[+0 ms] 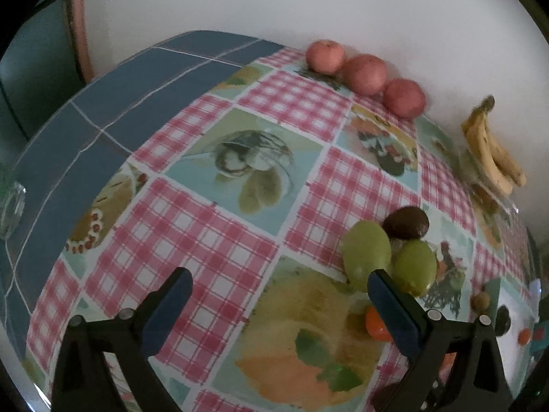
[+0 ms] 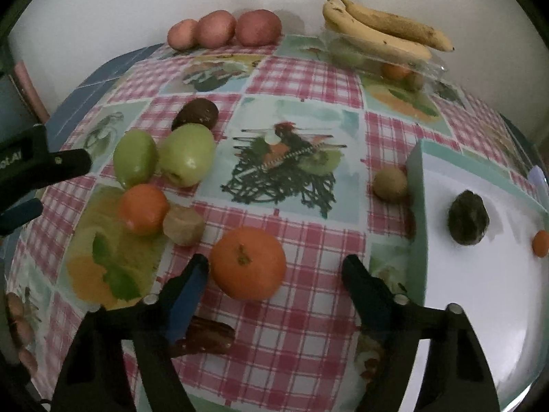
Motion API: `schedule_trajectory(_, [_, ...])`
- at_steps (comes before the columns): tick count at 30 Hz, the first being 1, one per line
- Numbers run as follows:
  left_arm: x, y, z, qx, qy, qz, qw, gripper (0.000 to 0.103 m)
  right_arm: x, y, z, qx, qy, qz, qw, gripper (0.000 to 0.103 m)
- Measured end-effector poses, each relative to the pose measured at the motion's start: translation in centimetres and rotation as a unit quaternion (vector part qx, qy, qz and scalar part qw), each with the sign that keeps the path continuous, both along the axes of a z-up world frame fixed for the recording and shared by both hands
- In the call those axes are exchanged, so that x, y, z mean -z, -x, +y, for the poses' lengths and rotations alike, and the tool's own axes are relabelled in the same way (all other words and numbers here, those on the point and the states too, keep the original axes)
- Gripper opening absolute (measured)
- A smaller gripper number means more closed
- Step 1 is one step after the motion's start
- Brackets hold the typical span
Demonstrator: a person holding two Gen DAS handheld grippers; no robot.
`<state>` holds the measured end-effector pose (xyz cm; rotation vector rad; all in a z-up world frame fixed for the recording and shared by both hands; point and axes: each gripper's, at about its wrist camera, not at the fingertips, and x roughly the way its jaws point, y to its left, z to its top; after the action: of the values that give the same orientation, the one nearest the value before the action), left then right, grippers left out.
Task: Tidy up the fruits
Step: 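Grasp a green pear with the left tool while the right tool grasps another mandarin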
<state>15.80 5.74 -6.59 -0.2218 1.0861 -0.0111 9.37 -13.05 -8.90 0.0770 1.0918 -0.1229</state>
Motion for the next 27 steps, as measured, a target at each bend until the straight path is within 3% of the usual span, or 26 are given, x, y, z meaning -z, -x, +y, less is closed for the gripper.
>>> schedule_trajectory(10, [0.6, -0.7, 0.0, 0.006, 0.064, 0.024, 0.9976, 0.102, -0.1, -0.2, -0.3, -0.003, 0.005, -0.005, 1.0, 0.064])
schedule_trajectory(15, [0.4, -1.0, -0.9, 0.024, 0.065, 0.012, 0.9975, 0.099, -0.4, 0.2, -0.8, 0.001, 0.006, -0.008, 1.0, 0.049])
schedule_trajectory(18, [0.6, -1.4, -1.3, 0.036, 0.072, 0.01, 0.9967, 0.09, -0.5, 0.5, -1.3, 0.003, 0.006, -0.01, 1.0, 0.04])
schedule_trajectory(27, [1.4, -2.0, -3.6, 0.076, 0.052, 0.0, 0.9958, 0.072, -0.5, 0.5, -1.5, -0.003, 0.004, -0.01, 1.0, 0.04])
